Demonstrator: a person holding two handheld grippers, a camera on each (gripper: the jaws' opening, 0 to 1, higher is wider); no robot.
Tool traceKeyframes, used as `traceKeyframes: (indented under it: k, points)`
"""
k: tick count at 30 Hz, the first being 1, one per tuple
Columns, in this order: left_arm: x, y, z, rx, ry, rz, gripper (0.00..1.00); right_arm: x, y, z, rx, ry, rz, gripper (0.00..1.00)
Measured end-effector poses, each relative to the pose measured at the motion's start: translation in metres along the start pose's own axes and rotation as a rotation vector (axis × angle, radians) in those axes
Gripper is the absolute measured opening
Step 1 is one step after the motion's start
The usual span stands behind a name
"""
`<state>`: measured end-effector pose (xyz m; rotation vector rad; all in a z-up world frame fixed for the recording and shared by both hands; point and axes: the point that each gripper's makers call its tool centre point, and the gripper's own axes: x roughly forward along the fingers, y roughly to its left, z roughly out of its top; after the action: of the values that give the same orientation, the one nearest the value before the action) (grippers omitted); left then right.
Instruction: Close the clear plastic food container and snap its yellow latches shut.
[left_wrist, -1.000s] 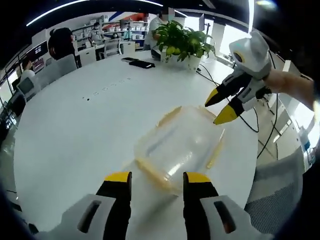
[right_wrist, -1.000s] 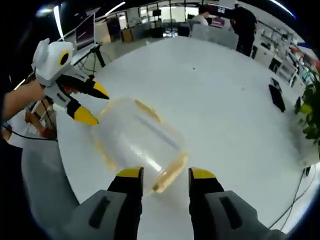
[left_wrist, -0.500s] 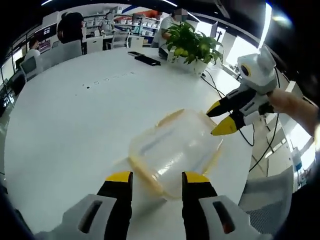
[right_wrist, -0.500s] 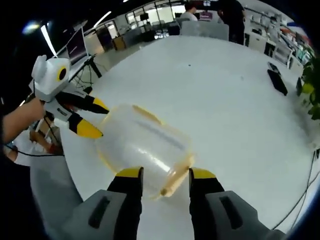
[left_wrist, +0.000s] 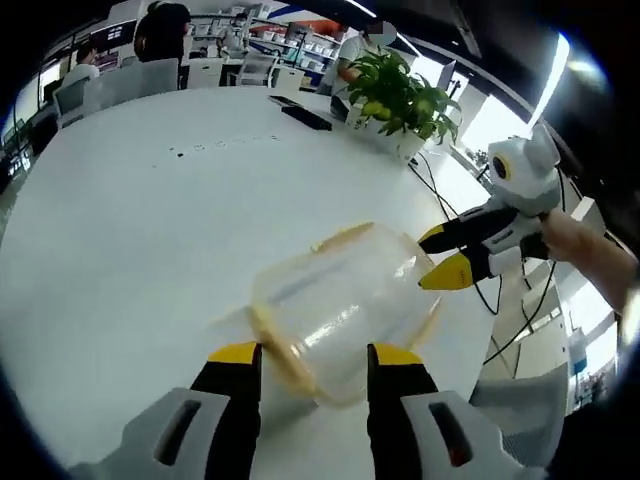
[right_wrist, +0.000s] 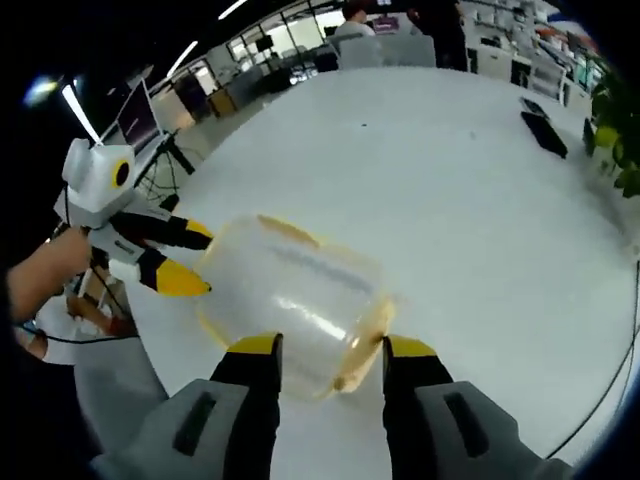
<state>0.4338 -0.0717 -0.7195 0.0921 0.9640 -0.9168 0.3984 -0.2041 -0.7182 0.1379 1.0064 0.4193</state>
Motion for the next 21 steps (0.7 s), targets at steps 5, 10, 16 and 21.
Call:
traceKeyframes:
  k: [5,10,16,21]
  points:
    - [0.002,-0.001,0.000,-0.017,0.002,0.000,0.35,0.000,0.003,-0.001,0.008,0.012,-0.002,0.37]
    - [0.004,-0.002,0.002,-0.017,0.026,0.000,0.34,0.000,0.002,-0.010,0.060,0.076,-0.029,0.34]
    - [0.009,0.000,-0.006,-0.126,-0.002,-0.036,0.32,0.011,0.004,-0.009,0.045,0.021,-0.030,0.34]
    - [0.007,0.007,-0.007,-0.096,0.007,-0.033,0.32,0.016,0.004,-0.007,0.045,0.026,-0.028,0.34]
